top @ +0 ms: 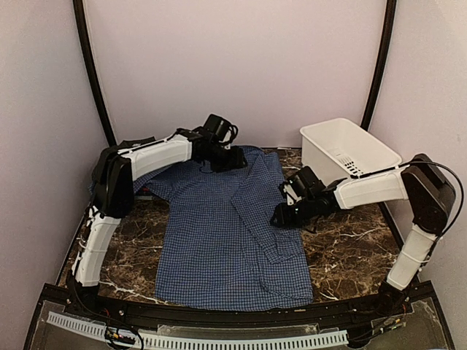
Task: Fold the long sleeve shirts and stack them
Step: Fold the flattened shirt at the center of the board, then pick up the sleeve from the 1/3-folded shirt.
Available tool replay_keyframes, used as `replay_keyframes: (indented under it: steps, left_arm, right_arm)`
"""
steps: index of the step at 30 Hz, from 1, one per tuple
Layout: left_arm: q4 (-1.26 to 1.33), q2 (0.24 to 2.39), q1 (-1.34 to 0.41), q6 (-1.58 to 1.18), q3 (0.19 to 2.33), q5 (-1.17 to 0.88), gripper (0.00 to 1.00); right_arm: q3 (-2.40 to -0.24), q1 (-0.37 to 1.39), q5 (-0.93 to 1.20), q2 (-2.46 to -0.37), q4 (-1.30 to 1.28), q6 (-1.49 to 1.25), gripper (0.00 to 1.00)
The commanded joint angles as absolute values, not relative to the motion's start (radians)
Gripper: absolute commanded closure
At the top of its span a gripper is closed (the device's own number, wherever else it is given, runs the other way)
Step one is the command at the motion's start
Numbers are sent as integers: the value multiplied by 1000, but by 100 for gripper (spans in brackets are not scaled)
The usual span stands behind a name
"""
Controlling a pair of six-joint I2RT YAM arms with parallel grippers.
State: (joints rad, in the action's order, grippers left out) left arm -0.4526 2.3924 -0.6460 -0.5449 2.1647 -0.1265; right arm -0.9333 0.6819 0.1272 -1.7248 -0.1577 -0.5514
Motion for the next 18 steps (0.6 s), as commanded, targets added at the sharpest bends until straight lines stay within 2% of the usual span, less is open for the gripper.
replay_keyframes:
  steps: [1,11,15,18]
  left_arm:
    - [-502,2164,-611,-491,2083,-49,41]
    - [-401,1695,-464,-599,1506,71,41]
    - [-398,1502,-341,-672,1216,126,42]
    - [-396,1399,-208,-705,1082,138,42]
  right_arm:
    - [-1015,689,75,-1680,-204,-511,54]
    - [-1107,689,65,-1630,-209,-453,45]
    - [-1125,689,54,-1598,-211,-435,42]
    - [-1129,687,49,-1575,-213,-426,41]
